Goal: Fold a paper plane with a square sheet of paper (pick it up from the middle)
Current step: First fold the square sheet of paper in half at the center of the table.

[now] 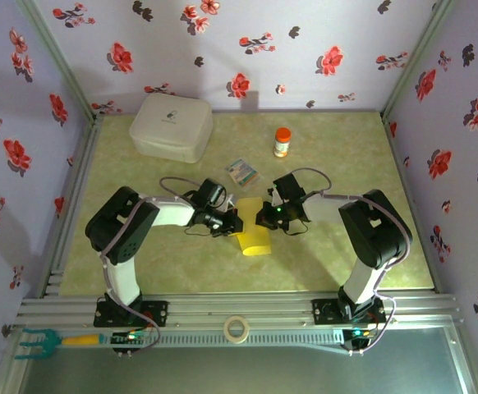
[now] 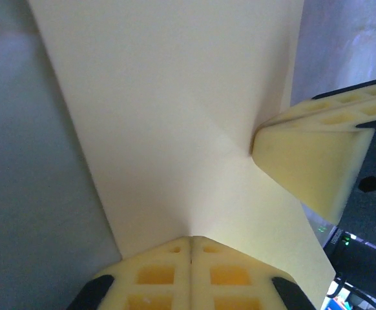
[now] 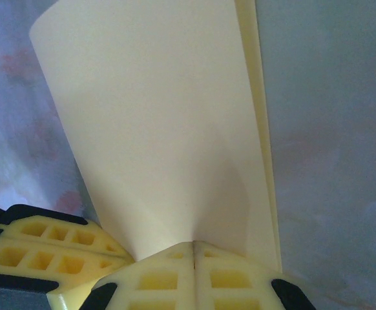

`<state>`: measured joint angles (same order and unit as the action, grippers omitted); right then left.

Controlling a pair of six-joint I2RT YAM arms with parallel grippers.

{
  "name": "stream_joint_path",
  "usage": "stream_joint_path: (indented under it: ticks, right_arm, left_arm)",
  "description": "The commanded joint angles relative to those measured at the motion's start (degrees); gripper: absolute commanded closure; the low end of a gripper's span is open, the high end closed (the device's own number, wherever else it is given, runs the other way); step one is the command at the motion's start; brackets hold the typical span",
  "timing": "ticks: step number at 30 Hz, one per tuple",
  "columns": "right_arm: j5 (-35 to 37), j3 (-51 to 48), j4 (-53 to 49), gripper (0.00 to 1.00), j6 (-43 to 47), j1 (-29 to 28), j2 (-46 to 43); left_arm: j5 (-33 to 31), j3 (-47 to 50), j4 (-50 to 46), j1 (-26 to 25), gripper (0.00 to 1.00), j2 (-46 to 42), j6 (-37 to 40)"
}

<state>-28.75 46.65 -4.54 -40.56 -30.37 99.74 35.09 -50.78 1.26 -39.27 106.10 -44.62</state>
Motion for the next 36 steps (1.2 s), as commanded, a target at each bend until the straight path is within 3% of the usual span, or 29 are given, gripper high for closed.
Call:
stream_joint_path:
  ticks: [1,6,14,28,36]
  right_arm:
    - [7.93,-2.69,-6.63,1.0,0.24,0.49,2.49]
    - [8.14,-2.79,-6.71,1.0,0.25,0.49,2.21]
    - [8.21,-2.88,-6.71,1.0,0.14,0.58,2.23]
    - [8.18,-2.93,-6.8,1.0,0.3,0.56,2.17]
    - [8.27,-2.96,-6.92,1.0,0.21,0.61,2.1]
  left_arm:
    - [-3.13,0.34,-7.94,0.27,1.0,-2.45,1.46]
    - [0.79,-1.08,-3.35,-0.93,1.0,-5.55,-4.36]
    - [1.87,-1.23,-0.28,-3.71,1.0,-2.04,-7.03]
    - [-1.81,10.78,3.76,-3.58,1.0,-2.29,-4.1]
    - [-1.95,9.16,3.59,-3.53,1.0,-9.07,-5.6]
